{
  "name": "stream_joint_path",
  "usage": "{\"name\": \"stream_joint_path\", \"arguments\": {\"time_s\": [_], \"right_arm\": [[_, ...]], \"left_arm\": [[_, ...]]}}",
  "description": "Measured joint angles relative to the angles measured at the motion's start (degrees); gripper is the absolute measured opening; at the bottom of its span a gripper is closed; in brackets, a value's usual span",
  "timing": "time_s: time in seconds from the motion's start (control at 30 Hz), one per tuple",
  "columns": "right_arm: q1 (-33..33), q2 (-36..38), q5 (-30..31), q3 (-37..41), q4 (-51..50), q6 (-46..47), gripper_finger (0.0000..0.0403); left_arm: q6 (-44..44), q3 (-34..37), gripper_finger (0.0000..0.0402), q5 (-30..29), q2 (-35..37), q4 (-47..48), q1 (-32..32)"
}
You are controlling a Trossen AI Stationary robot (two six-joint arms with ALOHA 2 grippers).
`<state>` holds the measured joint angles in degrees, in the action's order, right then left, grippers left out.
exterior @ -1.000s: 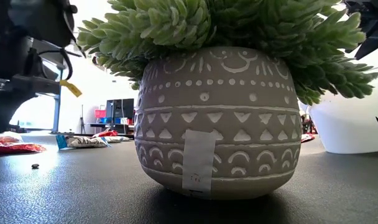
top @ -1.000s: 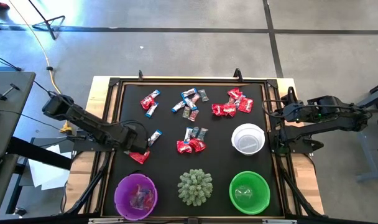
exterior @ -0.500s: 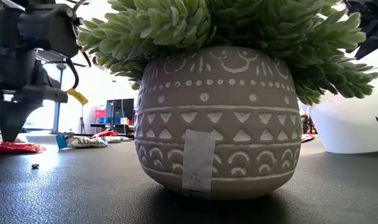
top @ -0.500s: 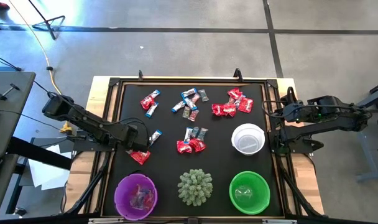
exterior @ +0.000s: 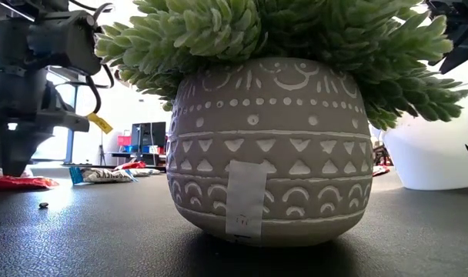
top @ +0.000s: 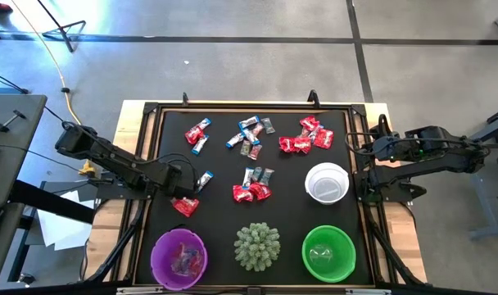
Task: Sort candy
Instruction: Put the transparent candy wrapper into the purple bucket
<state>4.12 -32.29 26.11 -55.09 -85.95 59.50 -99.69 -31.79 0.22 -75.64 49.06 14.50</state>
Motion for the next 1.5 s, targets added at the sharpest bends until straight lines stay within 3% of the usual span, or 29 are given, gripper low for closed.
{"name": "stream_joint_path", "arguments": {"time_s": [0.2,0.4,0.53,0.7,1.0,1.27,1.5], "right_arm": [[0.0,0.0,0.0,0.0,0.0,0.0,0.0183],[0.0,0.0,0.0,0.0,0.0,0.6,0.0183],[0.0,0.0,0.0,0.0,0.0,0.6,0.0183],[0.0,0.0,0.0,0.0,0.0,0.6,0.0183],[0.0,0.0,0.1,0.0,0.0,0.9,0.0183],[0.0,0.0,-2.1,0.0,0.0,2.1,0.0183],[0.0,0.0,-7.0,0.0,0.0,2.2,0.0183]], "left_arm": [[-0.8,-0.9,0.0008,0.2,-0.2,1.2,0.0],[-3.1,-4.5,0.0012,-5.6,-0.2,4.7,0.0],[1.5,-7.7,0.0015,-6.2,-0.2,5.4,0.0],[8.1,-15.1,0.0016,-6.8,-0.2,6.4,0.0],[18.1,-34.6,0.0016,-13.8,-0.1,11.9,2.7],[21.5,-48.0,0.0016,-9.9,-0.1,12.4,9.5],[12.5,-53.6,0.0016,-3.6,-0.1,9.5,19.5]]}}
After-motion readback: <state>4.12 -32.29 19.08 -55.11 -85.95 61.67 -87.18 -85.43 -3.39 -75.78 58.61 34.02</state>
